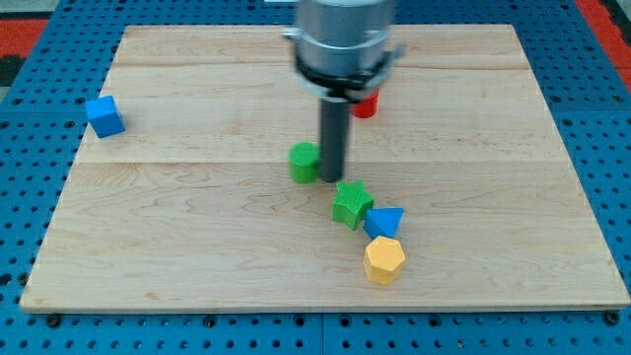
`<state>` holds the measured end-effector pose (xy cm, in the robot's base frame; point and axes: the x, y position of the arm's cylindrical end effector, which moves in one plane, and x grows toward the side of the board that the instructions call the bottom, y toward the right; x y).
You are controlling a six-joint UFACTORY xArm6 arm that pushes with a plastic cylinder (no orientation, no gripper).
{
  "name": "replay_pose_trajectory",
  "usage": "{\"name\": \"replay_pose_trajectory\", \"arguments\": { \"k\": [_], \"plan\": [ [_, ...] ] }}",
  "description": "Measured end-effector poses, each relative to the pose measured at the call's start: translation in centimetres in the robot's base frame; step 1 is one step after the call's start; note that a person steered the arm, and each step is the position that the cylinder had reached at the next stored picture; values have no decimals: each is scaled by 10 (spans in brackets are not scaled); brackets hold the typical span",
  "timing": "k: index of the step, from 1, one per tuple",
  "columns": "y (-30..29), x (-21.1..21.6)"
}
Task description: Push the green circle closer to the blue cube
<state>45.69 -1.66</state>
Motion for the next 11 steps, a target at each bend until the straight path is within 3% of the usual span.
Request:
{"name": "replay_pose_trajectory", "arguments": {
  "k": [1,4,6,7,8,9,10,11],
  "plan": [
    [-58,-16],
    [11,-24],
    [-152,-44],
    [-101,-28],
    [-135,34],
    [-178,20],
    [-181,-11],
    [-174,-11]
  ]
}}
